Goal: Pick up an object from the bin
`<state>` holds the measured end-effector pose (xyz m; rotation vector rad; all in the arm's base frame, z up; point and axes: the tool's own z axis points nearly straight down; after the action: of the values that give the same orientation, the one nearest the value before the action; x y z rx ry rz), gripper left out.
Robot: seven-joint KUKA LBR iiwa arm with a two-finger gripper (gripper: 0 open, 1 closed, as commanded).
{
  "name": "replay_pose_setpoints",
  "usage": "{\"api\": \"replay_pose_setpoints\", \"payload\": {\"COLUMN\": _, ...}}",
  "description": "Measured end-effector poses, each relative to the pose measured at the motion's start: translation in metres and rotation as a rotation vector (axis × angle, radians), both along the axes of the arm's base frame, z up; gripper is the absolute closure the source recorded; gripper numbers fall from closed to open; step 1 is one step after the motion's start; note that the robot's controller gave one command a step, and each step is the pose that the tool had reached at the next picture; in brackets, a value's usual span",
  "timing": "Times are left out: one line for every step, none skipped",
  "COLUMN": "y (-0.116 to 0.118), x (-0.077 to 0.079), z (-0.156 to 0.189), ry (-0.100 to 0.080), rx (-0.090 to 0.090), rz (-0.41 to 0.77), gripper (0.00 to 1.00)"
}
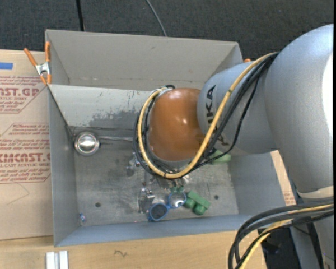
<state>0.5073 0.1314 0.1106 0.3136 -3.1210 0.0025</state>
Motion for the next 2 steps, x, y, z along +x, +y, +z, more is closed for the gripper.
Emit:
{"api": "replay_pose_setpoints", "payload": {"y": -0.0647, "x": -0.0164, "z": -0.0374, "ry": -0.02, "rx": 0.007, "rz": 0.255, "gripper": 0.0}}
{"api": "replay_pose_setpoints", "payload": {"y": -0.0668, "x": -0.0202, "z": -0.0379, "ry": -0.001, "rx": 0.002, "rz": 0.255, "gripper": 1.0}}
